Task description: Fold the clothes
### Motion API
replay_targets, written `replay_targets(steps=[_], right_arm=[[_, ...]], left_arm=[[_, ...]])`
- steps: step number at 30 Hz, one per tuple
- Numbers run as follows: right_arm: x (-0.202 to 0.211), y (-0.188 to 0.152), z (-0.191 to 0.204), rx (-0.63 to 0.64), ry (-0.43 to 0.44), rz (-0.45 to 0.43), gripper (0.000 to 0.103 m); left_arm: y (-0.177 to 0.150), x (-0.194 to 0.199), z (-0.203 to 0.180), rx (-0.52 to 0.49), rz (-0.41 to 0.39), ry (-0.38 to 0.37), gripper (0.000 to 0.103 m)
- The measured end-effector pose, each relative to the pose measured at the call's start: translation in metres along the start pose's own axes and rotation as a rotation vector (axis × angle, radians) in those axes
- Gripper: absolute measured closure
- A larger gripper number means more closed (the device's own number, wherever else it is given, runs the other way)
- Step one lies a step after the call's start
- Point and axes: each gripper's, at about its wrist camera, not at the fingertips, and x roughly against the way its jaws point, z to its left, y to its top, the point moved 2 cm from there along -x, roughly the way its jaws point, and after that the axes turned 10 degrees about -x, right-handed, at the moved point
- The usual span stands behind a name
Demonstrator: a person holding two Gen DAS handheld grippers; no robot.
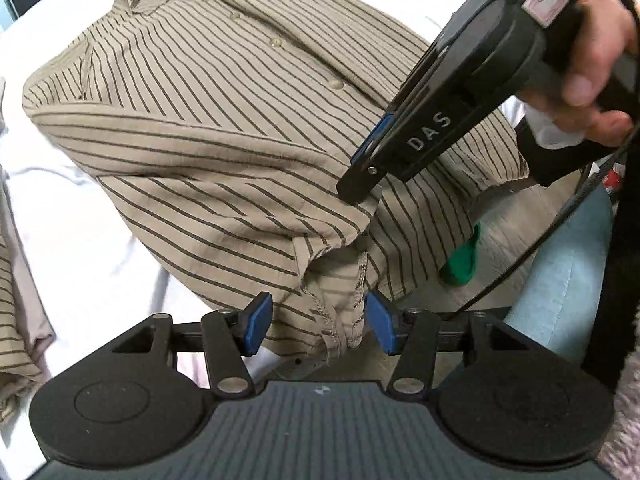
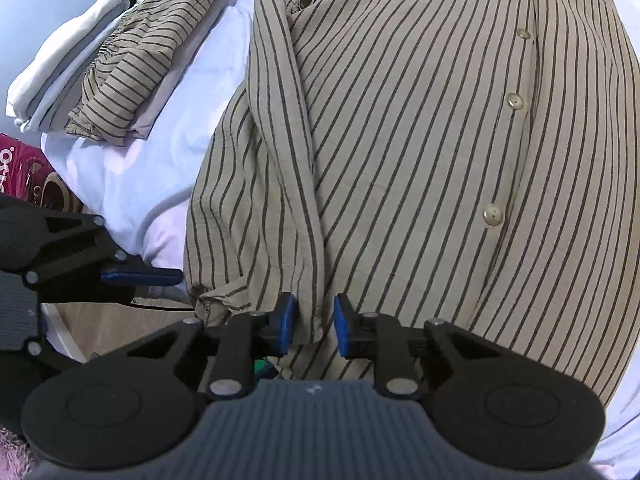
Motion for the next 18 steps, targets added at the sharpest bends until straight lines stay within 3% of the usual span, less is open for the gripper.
replay_targets(steps=[1,6,12,17,18], right_arm=[[0.000,0.000,0.000,-0.002,0.002,0.003,0.079],[0.001,-0.002,-0.003,-0.029,0.032,0.008,0.096],[0.006,-0.004,-0.003,-0.020,0.019,-0.005,0.099],[0.003,-0.007,0.001,0.031,-0.032,-0.005,0.099],[0.003,-0.008,0.002,0.043,-0.042,-0.008,0.099]], left_arm=[[0.001,-0.004,-0.001,0.002,0.005,-0.005,0.058],[0.003,-0.016,-0.007,-0.007,0.040,-0.033,0.101],[-0.008,-0.015,-0.012,-0.018,0.136,-0.121,0.103],[-0.010,-0.017,-0.007,0.018,0.148,-0.105,0.102],[-0.009,-0.016,-0.006,0.026,0.144,-0.110,0.097]])
